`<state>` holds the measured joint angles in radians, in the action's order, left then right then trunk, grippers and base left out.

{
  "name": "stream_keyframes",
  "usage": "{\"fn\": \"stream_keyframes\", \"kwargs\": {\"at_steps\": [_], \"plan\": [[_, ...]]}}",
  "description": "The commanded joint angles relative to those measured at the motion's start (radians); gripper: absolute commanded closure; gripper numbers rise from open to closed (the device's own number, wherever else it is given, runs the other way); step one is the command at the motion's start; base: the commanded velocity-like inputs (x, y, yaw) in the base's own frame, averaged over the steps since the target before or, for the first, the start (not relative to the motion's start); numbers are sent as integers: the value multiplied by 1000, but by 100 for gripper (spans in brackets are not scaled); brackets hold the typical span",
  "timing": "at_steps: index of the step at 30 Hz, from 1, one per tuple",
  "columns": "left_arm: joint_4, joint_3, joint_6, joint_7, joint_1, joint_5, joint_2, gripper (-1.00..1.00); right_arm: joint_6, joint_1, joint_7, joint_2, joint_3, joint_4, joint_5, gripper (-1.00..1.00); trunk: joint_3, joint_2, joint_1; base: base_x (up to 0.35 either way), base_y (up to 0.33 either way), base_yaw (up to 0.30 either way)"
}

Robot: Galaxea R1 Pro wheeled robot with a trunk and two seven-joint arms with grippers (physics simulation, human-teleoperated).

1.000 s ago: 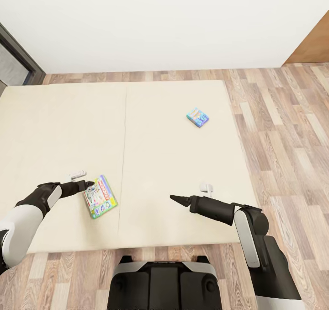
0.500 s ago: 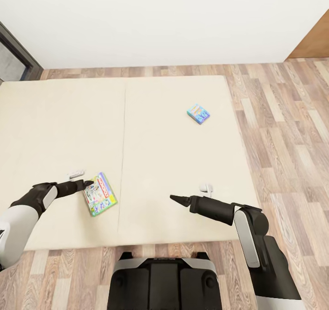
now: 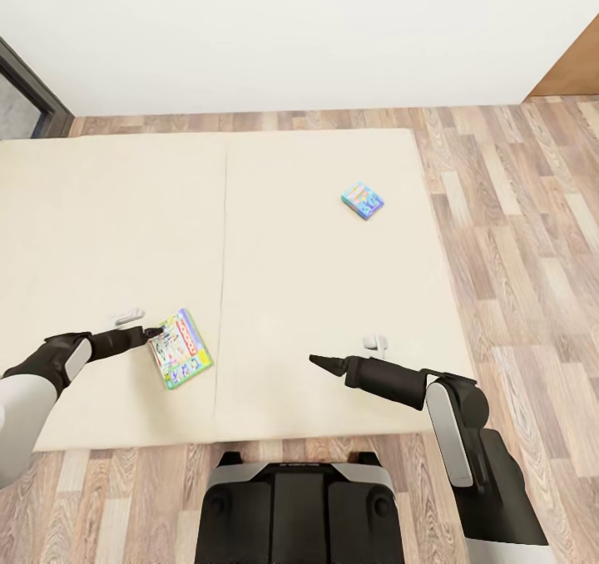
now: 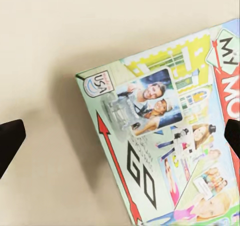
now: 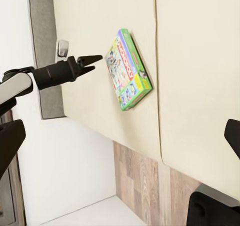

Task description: Put all the toys in the child's room - the three board games (two on the bed and one on the table), the two jigsaw puzzles on the table, and the tennis ball on the table - inside the toy box on the table in the child's room.

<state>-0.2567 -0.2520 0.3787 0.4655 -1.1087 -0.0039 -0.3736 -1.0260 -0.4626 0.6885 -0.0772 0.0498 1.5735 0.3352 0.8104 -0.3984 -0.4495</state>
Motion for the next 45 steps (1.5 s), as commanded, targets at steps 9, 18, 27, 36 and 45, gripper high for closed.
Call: {"fn": "stream_keyframes", "kwargs": {"at_steps": [9, 18, 27, 36, 45], "plan": [[-1, -7, 8, 172, 0, -3, -34, -100, -5, -1, 9, -1, 2, 0, -5, -100, 16, -2, -1, 0, 0, 0], [-1, -6, 8, 225, 0, -2, -61, -100, -5, 0, 9, -1, 2, 0, -5, -100, 31, -2, -1, 0, 0, 0], [-1, -6, -29, 325, 0, -3, -65, -100, -5, 0, 9, -1, 3, 0, -5, -100, 46, -2, -1, 0, 0, 0], [-1, -5, -40, 346, 0, -4, -79, -100, -5, -1, 9, -1, 3, 0, -5, -100, 60, -2, -1, 0, 0, 0], [-1, -6, -41, 349, 0, -3, -81, -100, -5, -1, 9, -1, 3, 0, -5, -100, 75, -2, -1, 0, 0, 0]]}}
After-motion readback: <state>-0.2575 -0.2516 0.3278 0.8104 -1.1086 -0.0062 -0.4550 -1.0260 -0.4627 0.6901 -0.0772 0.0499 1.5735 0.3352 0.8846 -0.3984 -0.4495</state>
